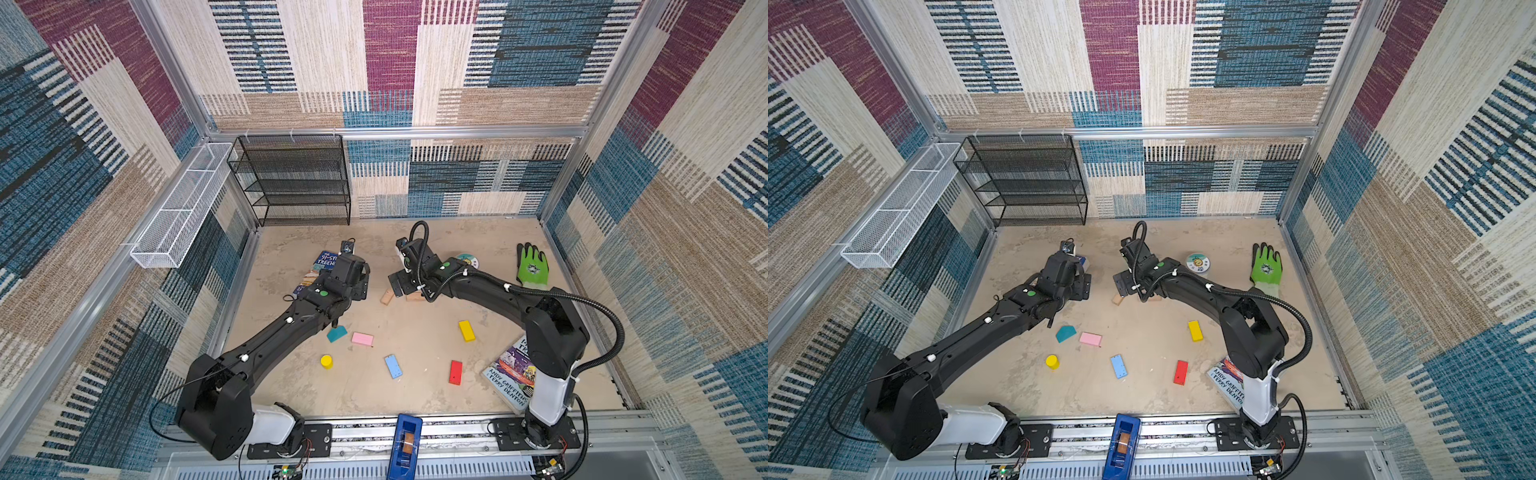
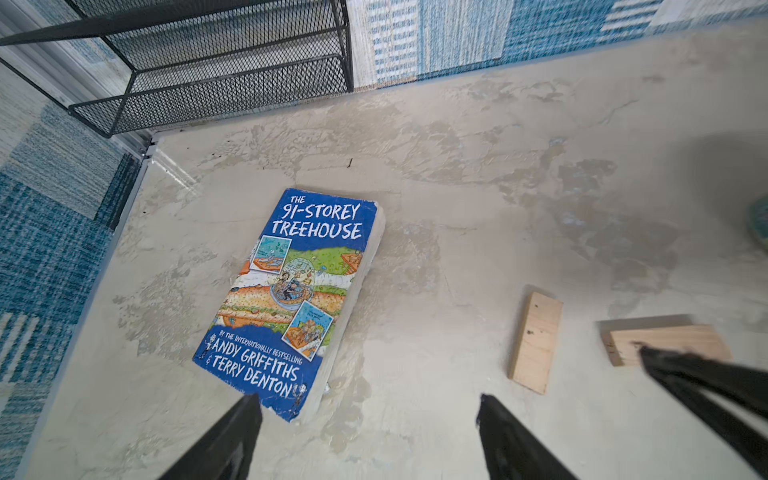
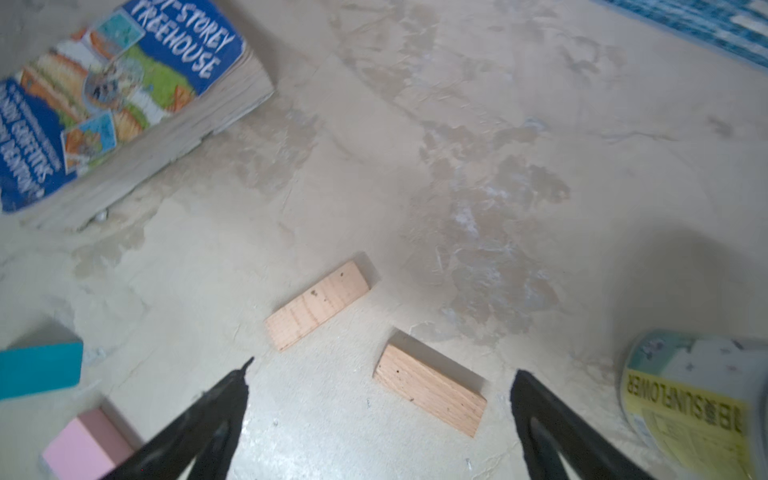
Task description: Build the wood block tower
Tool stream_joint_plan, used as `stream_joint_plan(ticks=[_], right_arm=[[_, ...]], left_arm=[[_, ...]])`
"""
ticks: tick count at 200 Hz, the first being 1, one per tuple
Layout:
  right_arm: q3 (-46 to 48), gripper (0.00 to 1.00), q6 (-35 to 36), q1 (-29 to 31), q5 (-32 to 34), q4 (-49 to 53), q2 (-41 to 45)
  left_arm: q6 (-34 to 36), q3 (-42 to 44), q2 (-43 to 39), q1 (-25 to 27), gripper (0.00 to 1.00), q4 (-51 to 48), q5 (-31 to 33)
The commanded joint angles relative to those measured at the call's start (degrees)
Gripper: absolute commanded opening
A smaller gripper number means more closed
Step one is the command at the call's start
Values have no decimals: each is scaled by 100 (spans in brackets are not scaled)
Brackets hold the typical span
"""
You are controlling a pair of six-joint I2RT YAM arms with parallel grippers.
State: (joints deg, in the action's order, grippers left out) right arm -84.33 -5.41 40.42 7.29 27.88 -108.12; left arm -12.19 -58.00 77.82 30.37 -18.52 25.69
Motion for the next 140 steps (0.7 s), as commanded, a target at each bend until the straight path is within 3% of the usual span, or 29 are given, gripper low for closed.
stream_joint_plan(ticks=[1, 39, 140], right_arm=[[-203, 100, 1049, -4, -737, 209, -231], [-486, 100, 1509, 1, -1153, 254, -646], [-1255, 100, 2020, 1, -916, 669, -1675]], left_arm=[[164, 151, -291, -99, 86, 189, -333], [107, 435, -747, -351, 86, 211, -584], [42, 754, -1156, -743, 86, 226, -794]])
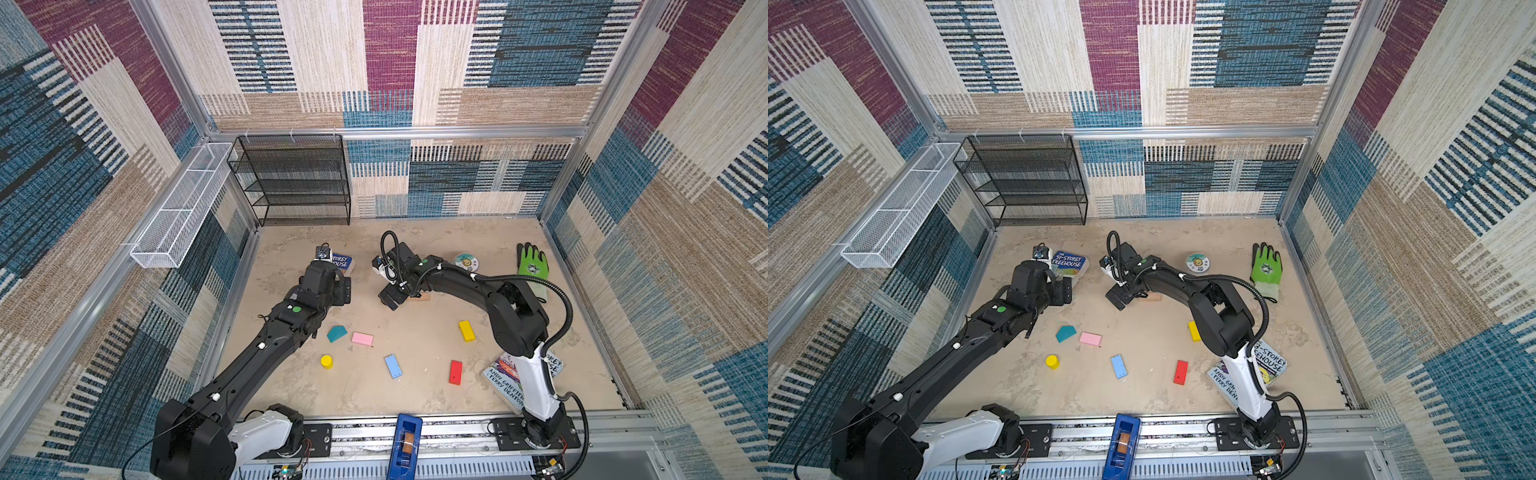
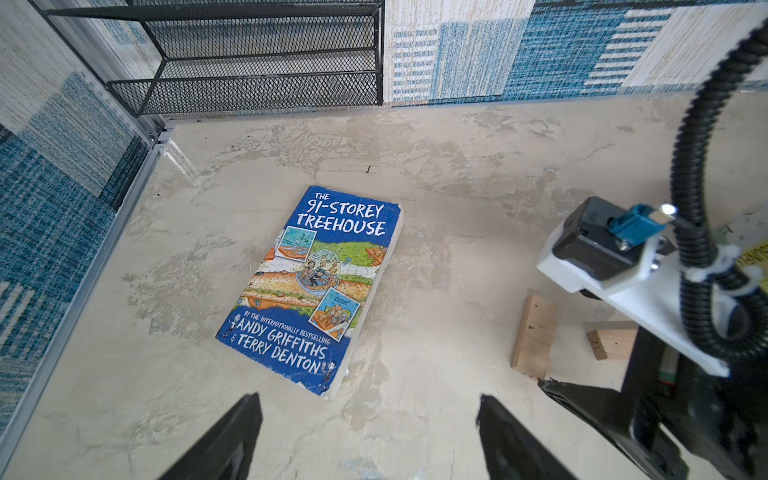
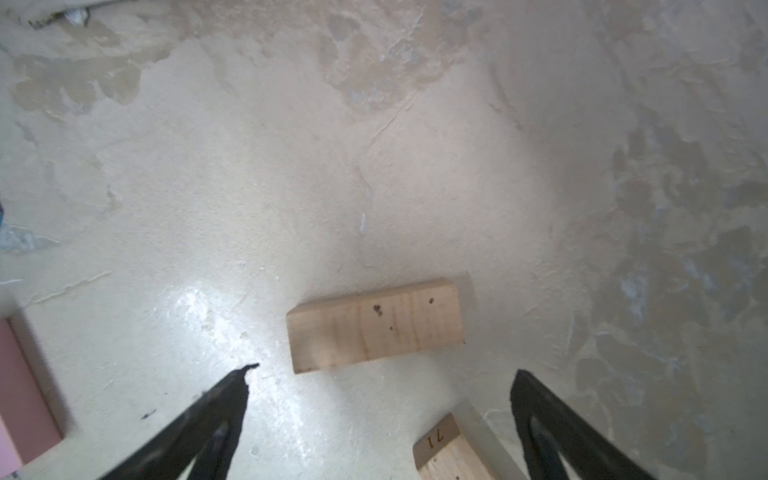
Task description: Build the wood block tower
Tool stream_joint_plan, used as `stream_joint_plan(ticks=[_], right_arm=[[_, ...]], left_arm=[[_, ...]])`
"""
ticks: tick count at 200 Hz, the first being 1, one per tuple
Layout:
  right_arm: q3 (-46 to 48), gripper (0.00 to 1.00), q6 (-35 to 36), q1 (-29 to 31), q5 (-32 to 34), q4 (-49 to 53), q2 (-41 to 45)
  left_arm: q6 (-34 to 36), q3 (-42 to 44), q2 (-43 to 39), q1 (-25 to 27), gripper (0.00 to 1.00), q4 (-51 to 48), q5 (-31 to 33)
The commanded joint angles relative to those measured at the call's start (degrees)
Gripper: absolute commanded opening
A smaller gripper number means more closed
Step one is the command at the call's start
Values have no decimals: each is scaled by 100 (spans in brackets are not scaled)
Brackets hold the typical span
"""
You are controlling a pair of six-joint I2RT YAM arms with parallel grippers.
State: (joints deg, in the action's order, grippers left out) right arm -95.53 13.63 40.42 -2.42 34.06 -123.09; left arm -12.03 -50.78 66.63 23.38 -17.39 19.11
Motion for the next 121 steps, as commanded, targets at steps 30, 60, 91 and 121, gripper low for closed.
stream_joint_plan(ticks=[30, 60, 91, 121], right_arm=[[-274, 100, 139, 1, -101, 98, -348], [-384, 100, 124, 1, 6, 160, -505], [-392, 97, 77, 1, -128, 172, -598], [-415, 91, 1, 0, -137, 217, -637]], left_arm=[[-2, 41, -27, -95, 86, 138, -206], [-23, 51, -14, -123, 86, 157, -240], [-24, 56, 8, -141, 86, 174, -258], [-36, 55, 30, -160, 86, 201, -268]])
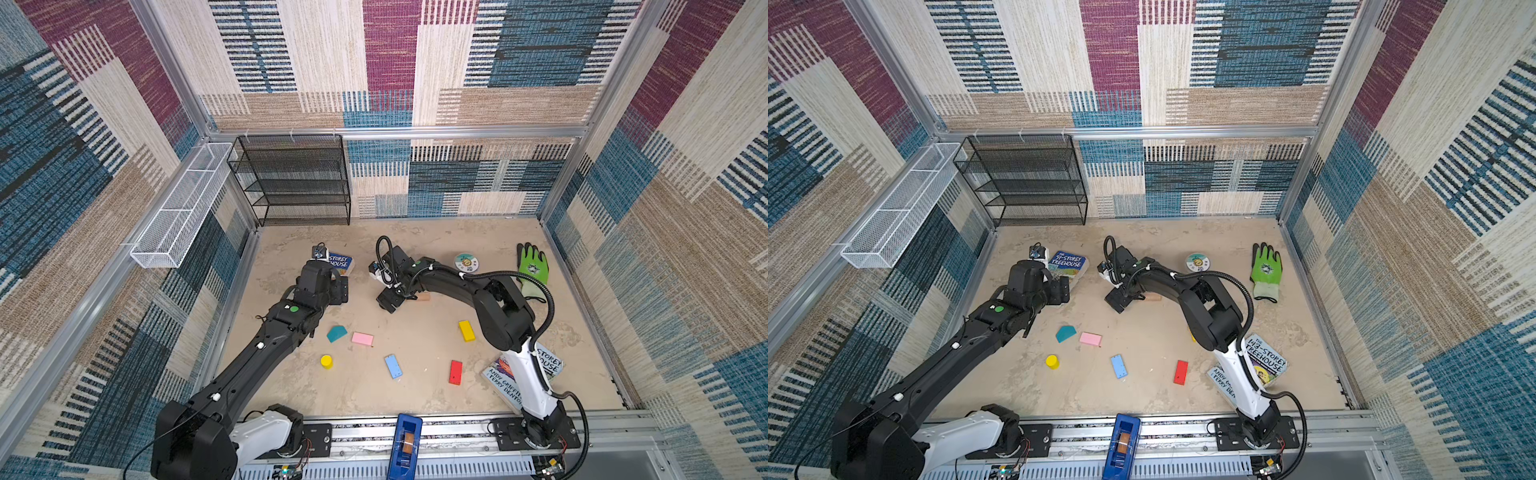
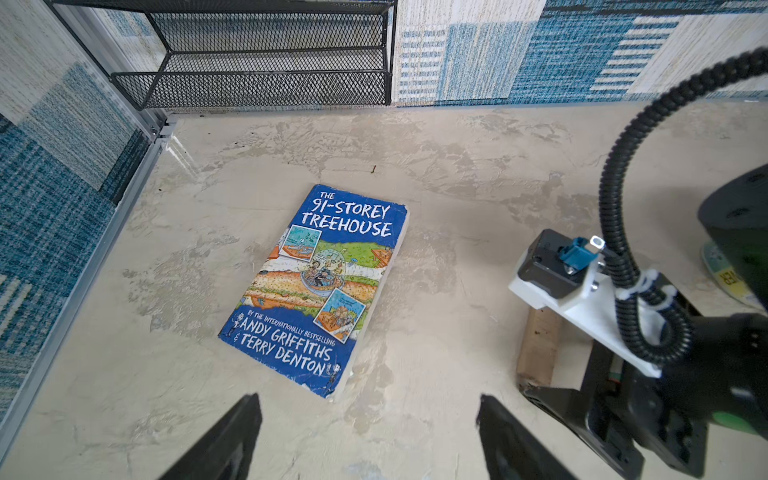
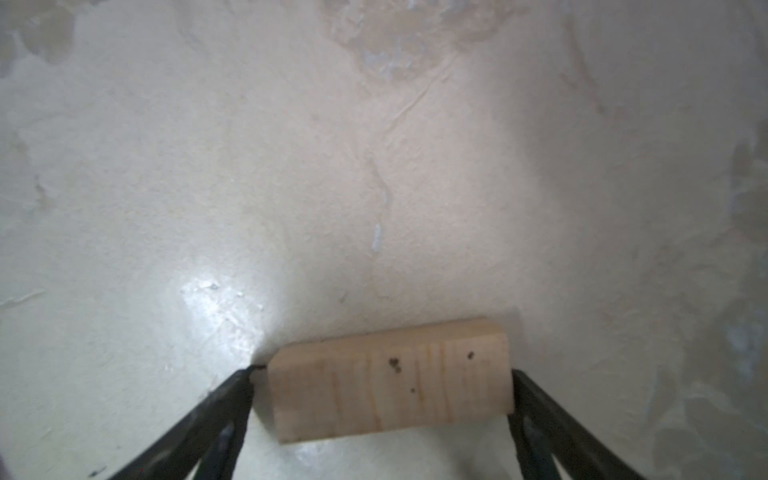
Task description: Build the wood block tower
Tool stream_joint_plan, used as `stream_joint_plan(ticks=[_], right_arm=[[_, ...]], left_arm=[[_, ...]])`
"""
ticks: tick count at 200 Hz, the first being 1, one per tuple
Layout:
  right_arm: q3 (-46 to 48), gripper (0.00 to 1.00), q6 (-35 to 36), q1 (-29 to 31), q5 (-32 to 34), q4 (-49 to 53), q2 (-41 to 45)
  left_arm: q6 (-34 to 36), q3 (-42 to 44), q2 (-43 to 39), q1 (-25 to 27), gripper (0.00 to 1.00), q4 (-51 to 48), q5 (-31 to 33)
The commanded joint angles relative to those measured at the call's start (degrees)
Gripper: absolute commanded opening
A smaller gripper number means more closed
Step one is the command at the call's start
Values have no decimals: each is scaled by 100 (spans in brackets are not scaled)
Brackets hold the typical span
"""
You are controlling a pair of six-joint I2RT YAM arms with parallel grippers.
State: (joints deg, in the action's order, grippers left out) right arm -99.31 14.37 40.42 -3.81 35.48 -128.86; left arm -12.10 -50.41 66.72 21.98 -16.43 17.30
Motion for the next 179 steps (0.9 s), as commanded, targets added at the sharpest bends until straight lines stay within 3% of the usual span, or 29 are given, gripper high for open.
stream_joint_plan(ticks=[1, 74, 132, 179], right_arm=[[-37, 91, -74, 0, 3, 78, -60], [-136, 64, -294, -1, -1, 200, -119], [-239, 56, -960, 0, -41, 175, 151], [-77, 52, -1850, 1, -57, 77, 846]], left_arm=[[-29, 16, 23, -19, 86, 104, -86], [-56, -4, 92, -44, 86, 129, -104], [-73, 3, 61, -56, 86, 96, -73], [-82, 49, -6, -72, 86, 113, -77]])
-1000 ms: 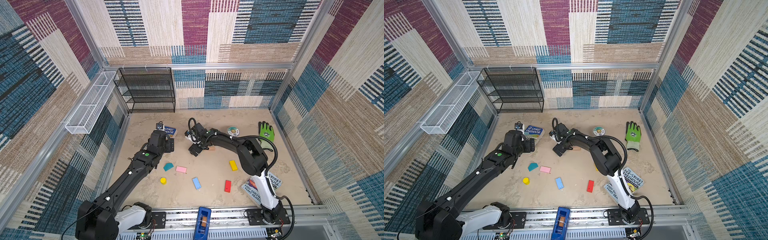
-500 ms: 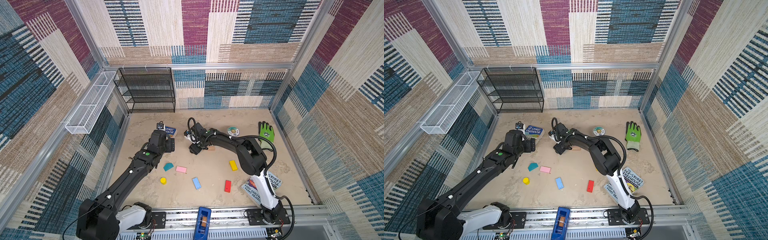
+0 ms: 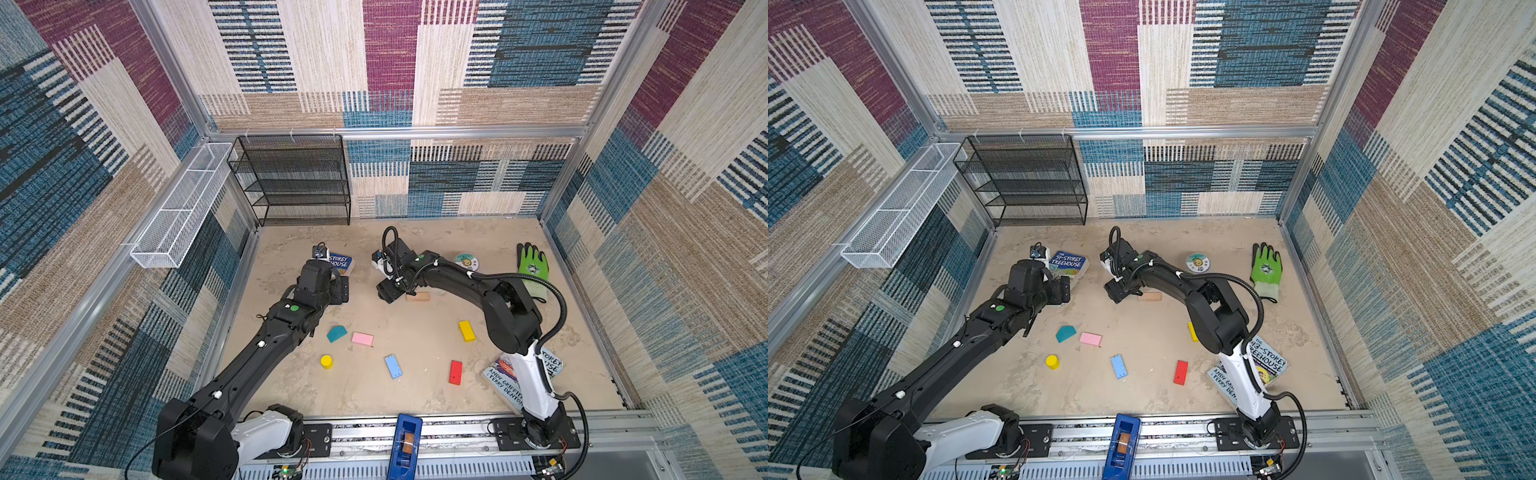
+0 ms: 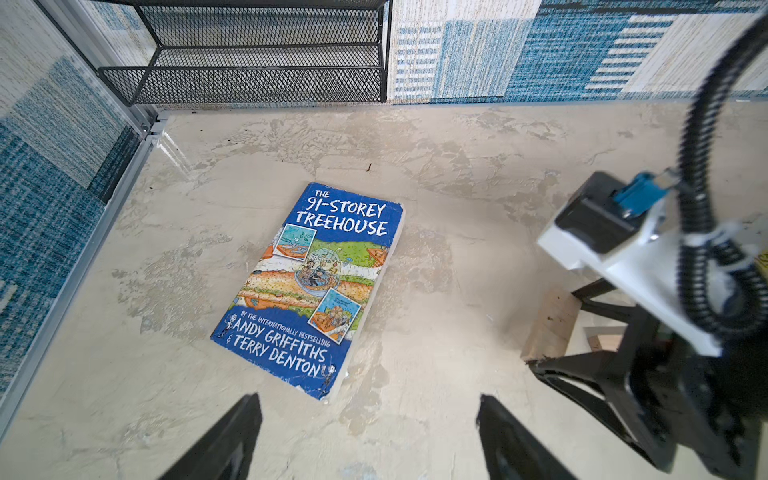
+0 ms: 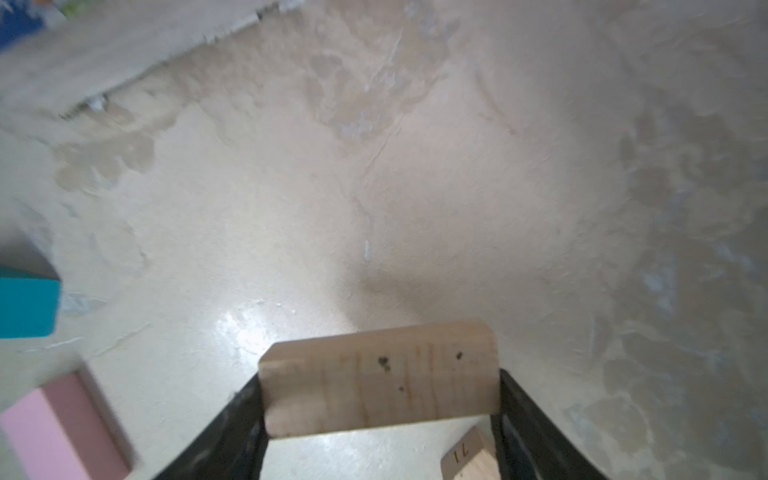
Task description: Build the wood block tower
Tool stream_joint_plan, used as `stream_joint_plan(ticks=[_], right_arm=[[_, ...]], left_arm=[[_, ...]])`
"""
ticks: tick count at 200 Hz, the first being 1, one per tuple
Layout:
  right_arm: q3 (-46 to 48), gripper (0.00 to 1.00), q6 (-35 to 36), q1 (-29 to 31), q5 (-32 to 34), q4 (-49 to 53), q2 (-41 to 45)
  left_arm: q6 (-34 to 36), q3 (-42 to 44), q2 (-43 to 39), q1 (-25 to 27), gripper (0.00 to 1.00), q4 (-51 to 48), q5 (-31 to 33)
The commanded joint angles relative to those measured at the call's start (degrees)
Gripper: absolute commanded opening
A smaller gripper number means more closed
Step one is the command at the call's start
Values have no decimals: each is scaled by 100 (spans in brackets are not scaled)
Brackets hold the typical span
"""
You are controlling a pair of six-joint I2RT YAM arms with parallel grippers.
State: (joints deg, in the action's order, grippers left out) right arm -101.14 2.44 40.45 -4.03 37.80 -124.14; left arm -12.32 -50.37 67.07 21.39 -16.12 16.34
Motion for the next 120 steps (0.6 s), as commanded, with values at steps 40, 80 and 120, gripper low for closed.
stream_joint_plan(ticks=[40, 80, 120], right_arm=[[797, 52, -1497, -4, 378, -295, 1184], [2189, 51, -2880, 7, 626, -691, 2174], [3126, 51, -3814, 119, 919, -821, 2721]], left_arm=[[-78, 92, -86, -31, 86, 116, -32], [-75, 142, -132, -65, 86, 118, 16], [-103, 168, -115, -96, 86, 144, -51]])
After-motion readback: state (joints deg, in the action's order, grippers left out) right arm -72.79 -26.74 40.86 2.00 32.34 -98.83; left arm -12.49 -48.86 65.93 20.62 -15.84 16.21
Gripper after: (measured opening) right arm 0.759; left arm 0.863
